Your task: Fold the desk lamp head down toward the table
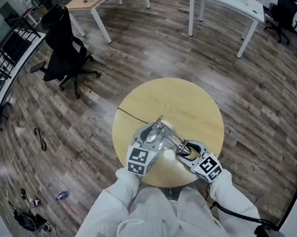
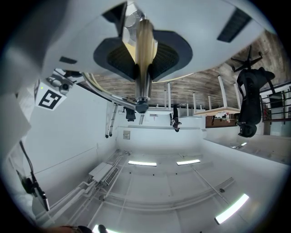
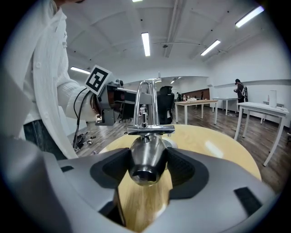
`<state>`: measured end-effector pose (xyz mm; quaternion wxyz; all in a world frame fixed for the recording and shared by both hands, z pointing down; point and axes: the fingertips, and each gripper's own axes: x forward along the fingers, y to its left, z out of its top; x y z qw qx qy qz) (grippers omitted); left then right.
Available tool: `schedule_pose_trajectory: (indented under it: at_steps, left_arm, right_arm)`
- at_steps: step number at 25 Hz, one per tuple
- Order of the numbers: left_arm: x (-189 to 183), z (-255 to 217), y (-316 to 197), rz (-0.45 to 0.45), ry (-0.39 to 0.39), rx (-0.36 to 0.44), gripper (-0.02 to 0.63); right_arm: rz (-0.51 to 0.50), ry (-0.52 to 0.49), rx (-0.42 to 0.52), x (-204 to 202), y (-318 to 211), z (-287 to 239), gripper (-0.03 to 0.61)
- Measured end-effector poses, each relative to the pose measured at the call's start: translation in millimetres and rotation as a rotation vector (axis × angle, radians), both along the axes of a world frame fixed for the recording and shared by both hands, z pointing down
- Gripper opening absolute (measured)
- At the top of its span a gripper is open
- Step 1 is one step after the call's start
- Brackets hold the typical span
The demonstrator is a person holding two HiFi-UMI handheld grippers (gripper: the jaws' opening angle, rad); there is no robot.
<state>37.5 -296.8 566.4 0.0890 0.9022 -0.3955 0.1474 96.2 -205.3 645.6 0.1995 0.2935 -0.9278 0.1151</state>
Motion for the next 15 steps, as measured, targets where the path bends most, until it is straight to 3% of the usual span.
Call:
schedule_pose_trajectory:
  at_steps: [15]
  left_arm:
    - [3.5,-6.9,-2.0,0.001,0.002,0.003,0.118]
  right_arm:
    - [0.006,-0.02,-0.024,-8.7,-11.7,10.5,0.255]
